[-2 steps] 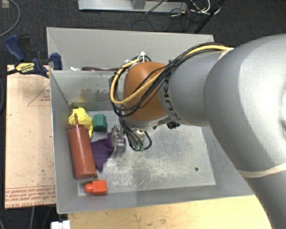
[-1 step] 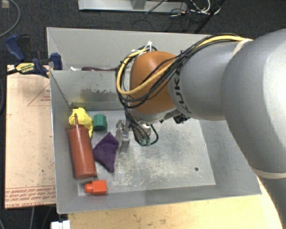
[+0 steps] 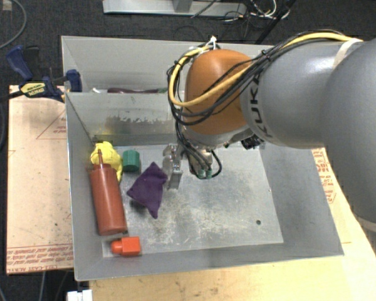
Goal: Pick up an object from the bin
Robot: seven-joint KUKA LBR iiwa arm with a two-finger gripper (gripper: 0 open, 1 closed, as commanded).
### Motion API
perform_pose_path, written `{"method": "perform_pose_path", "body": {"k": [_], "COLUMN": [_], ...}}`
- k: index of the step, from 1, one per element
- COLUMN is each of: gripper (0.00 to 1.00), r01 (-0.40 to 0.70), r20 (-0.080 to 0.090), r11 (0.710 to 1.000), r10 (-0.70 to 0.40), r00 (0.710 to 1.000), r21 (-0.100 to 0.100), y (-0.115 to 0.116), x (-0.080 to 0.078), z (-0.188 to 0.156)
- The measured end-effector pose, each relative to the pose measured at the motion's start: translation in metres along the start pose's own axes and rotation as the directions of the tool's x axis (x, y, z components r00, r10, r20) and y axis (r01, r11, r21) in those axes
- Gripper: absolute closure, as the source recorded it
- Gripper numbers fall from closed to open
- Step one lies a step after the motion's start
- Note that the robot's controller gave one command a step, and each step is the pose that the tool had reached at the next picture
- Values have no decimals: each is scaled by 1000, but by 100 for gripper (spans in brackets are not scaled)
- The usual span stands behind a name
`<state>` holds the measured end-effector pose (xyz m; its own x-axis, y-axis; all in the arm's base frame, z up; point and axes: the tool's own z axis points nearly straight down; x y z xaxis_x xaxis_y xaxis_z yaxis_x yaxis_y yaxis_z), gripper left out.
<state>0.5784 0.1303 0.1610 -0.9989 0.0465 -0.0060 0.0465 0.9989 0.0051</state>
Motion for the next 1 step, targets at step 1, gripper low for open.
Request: {"method": "perform_pose_path", "body": {"k": [1], "gripper": [100], "r01": [50], "r20": [-8], "r11": [999], "r10": [-50], "r00": [999], "r21": [1], "y": [58], "x": [-6], "z": [-127]}}
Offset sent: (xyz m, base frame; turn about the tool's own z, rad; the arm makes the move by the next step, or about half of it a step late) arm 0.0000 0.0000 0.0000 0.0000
